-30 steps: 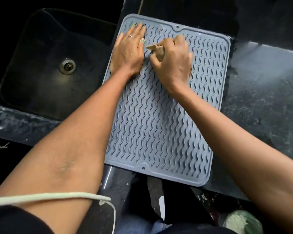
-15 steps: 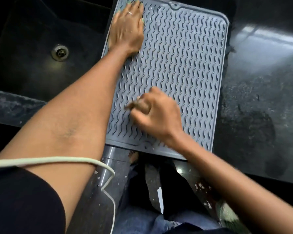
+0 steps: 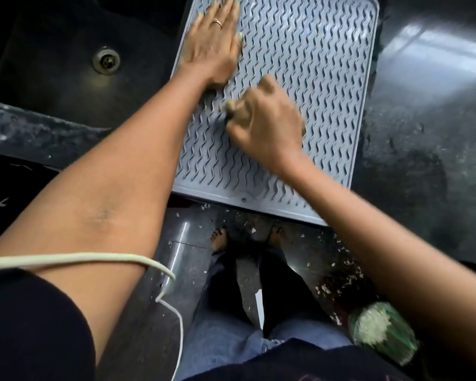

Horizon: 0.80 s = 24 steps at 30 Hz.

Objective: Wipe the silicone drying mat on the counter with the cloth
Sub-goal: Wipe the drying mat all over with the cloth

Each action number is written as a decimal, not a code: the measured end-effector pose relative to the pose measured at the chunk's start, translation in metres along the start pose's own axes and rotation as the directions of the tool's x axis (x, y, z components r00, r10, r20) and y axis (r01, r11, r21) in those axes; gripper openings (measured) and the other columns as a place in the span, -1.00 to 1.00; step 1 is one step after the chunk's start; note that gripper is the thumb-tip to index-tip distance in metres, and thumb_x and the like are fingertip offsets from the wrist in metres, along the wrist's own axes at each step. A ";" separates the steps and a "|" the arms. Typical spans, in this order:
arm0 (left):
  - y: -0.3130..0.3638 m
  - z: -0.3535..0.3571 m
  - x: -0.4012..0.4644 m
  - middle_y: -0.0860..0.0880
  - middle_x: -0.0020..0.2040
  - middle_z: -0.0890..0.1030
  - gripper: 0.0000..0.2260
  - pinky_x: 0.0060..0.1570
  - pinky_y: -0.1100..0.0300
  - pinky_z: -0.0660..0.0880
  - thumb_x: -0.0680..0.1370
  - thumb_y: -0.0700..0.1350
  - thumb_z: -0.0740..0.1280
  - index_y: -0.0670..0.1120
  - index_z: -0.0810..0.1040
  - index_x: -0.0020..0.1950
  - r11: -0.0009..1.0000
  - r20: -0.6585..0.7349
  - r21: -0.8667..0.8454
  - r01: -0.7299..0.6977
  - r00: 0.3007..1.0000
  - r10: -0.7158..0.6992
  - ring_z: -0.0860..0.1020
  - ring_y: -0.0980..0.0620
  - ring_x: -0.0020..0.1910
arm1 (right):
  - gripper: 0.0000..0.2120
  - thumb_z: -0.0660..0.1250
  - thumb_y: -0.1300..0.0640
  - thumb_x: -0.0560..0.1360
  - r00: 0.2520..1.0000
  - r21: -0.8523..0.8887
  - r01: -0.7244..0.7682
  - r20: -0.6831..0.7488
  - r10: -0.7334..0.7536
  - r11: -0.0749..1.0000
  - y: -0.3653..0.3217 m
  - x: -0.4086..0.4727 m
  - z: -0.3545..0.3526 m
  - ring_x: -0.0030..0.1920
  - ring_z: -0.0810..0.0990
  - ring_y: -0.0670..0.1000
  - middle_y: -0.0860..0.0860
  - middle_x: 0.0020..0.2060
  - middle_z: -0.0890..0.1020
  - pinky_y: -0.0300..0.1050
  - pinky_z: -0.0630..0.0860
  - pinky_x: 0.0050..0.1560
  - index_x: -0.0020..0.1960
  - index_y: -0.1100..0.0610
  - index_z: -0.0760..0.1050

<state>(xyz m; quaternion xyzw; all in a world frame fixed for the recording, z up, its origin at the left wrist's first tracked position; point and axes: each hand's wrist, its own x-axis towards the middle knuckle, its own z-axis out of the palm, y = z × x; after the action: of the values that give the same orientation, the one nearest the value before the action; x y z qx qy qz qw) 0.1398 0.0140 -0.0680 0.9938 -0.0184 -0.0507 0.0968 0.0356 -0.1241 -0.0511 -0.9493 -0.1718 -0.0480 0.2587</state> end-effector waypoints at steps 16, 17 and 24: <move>-0.009 -0.004 -0.043 -0.04 0.60 0.01 -0.48 0.53 0.06 -0.04 0.66 0.05 0.03 -0.07 0.00 0.58 0.997 0.075 -0.073 -0.025 0.997 0.031 -0.03 -0.07 0.57 | -0.83 0.39 0.03 0.36 0.976 0.139 -0.176 0.153 0.155 0.974 -0.014 -0.007 -0.016 -0.23 0.46 -0.02 -0.02 -0.14 0.43 -0.03 0.54 -0.18 -0.25 0.10 0.45; -0.010 -0.007 -0.044 -0.04 0.60 0.01 -0.47 0.53 0.07 -0.04 0.66 0.05 0.05 -0.07 0.00 0.58 0.997 0.102 -0.076 -0.027 0.994 0.034 -0.03 -0.08 0.57 | -0.82 0.39 0.04 0.36 0.974 0.146 -0.143 0.196 0.113 0.979 -0.019 -0.022 -0.018 -0.24 0.47 -0.01 -0.01 -0.14 0.45 0.00 0.55 -0.19 -0.26 0.12 0.46; -0.006 -0.024 -0.046 -0.03 0.60 -0.05 -0.39 0.52 0.08 -0.08 0.64 0.04 0.16 -0.05 -0.07 0.59 0.999 0.240 -0.038 -0.002 0.971 0.011 -0.07 -0.06 0.57 | -0.84 0.41 0.02 0.33 0.873 0.177 -0.064 0.488 -0.031 0.982 -0.038 -0.071 -0.037 -0.28 0.52 -0.03 -0.03 -0.22 0.51 -0.08 0.49 -0.31 -0.19 0.11 0.57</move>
<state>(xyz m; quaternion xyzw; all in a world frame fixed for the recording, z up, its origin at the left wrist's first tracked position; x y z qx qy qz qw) 0.0965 0.0264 -0.0409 0.9783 -0.0322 -0.1708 0.1127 -0.0444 -0.1339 -0.0137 -0.9035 -0.2269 0.2117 0.2956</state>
